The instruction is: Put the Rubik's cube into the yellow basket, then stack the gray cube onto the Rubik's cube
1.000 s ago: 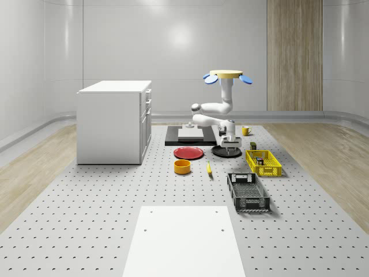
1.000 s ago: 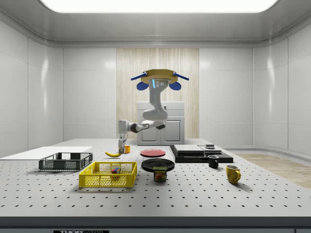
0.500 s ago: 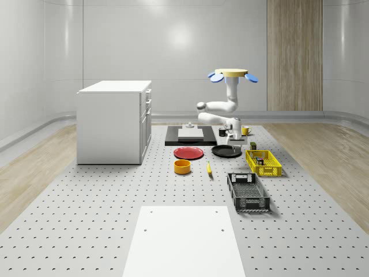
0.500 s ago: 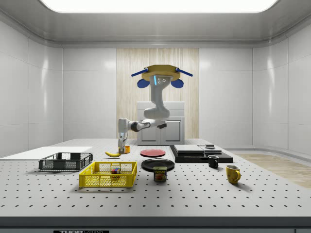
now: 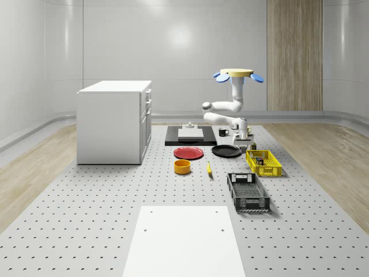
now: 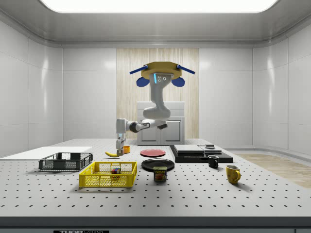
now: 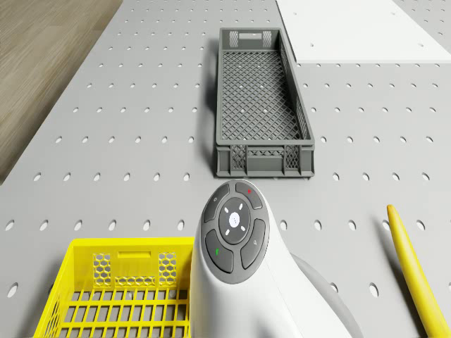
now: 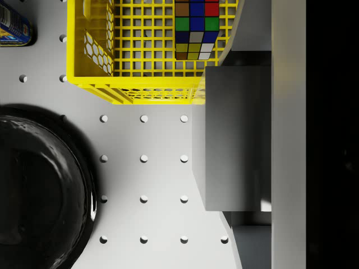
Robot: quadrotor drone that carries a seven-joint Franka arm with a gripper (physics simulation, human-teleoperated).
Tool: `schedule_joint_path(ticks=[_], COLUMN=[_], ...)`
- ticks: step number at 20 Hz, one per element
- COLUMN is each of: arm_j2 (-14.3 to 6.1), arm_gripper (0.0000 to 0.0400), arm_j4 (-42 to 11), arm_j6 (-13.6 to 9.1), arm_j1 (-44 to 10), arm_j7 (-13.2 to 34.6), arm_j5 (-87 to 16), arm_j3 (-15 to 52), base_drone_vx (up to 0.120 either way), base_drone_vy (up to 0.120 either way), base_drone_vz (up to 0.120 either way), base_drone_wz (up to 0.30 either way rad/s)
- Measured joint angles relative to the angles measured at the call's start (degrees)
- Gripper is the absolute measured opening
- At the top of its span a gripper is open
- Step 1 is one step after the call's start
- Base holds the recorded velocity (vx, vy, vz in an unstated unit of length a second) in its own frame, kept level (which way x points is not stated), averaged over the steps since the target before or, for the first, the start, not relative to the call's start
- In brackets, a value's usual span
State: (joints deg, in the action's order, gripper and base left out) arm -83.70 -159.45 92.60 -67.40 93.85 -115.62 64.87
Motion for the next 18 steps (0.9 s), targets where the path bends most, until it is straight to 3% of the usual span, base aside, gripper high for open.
schedule_joint_path(ticks=[2,11,16,18], arm_j2=[0.00,0.02,0.03,0.03], arm_gripper=[0.0250,0.0250,0.0250,0.0250], arm_j4=[0.00,0.00,0.00,0.00], arm_j6=[0.00,-0.02,-0.03,-0.03], arm_j1=[0.00,0.01,0.01,0.02], arm_j7=[0.00,-0.01,-0.01,-0.01], arm_j5=[0.00,-0.01,-0.01,-0.01], arm_j3=[0.00,0.00,0.00,0.00], base_drone_vx=[-0.120,0.000,0.000,0.100], base_drone_vy=[0.120,0.120,0.120,0.120], base_drone_vz=[0.000,0.000,-0.104,-0.060], base_drone_wz=[0.000,0.000,0.000,0.000])
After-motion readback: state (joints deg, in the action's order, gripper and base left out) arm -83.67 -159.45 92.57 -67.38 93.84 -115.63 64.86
